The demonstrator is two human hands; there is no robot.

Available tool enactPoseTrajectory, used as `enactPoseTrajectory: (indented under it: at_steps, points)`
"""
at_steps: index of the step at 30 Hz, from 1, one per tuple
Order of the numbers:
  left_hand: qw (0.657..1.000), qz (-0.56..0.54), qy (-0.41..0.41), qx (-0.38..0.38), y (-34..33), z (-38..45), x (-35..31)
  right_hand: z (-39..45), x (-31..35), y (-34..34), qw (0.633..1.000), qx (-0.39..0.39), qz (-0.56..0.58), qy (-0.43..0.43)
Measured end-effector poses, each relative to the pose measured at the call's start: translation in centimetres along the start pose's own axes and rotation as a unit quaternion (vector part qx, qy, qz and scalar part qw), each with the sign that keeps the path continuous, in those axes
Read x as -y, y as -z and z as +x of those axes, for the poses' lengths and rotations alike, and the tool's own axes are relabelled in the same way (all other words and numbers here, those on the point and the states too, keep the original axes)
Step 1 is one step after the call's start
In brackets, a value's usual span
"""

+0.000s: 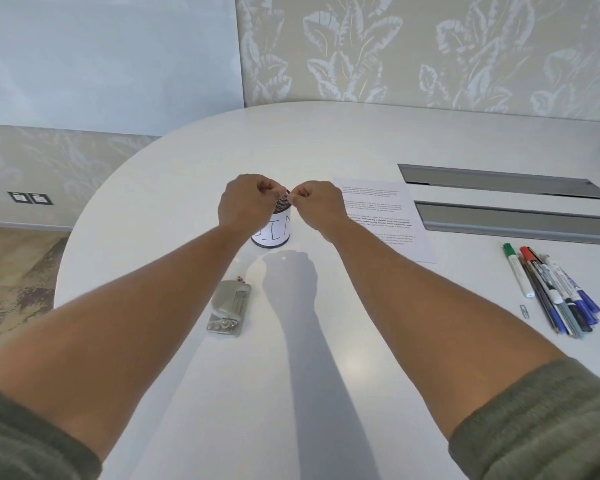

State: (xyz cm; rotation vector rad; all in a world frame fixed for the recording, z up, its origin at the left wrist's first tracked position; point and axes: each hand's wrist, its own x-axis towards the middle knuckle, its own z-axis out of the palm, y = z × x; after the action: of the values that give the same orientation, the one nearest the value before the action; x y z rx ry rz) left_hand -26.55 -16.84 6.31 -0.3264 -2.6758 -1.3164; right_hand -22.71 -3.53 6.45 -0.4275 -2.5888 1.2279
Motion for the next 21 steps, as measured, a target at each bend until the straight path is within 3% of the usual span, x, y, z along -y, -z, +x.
enactPoseTrajectory:
  at_steps: [3,12,21]
  points:
    - [1.0,0.003,0.021,-0.004,1.2,1.9,0.5,1.4,0.7,-0.3,1.0,0.009,-0.015,0.013]
    - [0.992,0.077,0.063,0.082,1.7,4.1,1.7,3.3,0.9,-1.8,0.997,0.028,-0.065,0.0]
    - [0.993,0.093,0.053,0.055,1.2,3.7,1.6,3.1,1.1,-1.6,0.999,0.019,-0.051,0.001]
